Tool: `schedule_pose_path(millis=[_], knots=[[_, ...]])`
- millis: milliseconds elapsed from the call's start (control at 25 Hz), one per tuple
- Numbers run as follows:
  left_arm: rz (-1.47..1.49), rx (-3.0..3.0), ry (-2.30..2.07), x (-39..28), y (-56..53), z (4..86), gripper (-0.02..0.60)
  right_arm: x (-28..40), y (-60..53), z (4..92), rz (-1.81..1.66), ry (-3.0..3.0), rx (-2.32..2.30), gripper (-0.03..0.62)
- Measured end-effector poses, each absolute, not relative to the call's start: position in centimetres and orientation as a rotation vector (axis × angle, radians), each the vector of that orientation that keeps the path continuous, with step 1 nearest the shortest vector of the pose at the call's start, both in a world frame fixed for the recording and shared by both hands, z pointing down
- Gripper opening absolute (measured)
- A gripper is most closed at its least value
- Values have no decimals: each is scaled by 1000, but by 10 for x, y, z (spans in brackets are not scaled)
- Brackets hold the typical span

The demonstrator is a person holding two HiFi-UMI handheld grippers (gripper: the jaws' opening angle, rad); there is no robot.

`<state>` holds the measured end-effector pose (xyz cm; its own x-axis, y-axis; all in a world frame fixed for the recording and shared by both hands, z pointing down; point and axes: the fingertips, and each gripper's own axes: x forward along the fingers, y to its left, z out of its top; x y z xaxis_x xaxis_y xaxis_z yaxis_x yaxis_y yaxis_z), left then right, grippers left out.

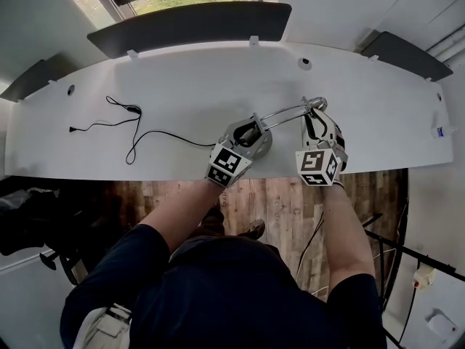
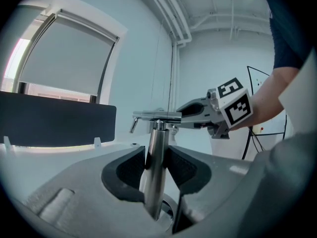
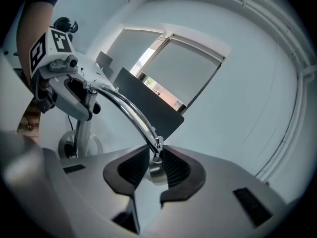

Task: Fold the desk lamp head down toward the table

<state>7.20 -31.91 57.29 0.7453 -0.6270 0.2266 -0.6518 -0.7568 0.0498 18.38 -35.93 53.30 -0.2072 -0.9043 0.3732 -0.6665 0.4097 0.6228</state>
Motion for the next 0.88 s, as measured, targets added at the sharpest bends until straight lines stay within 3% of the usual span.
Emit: schedule_pose_path(millis=[880], knots=[[385, 2816, -1045, 72, -321, 579, 137, 149, -348, 631, -4, -2110, 1378, 58]])
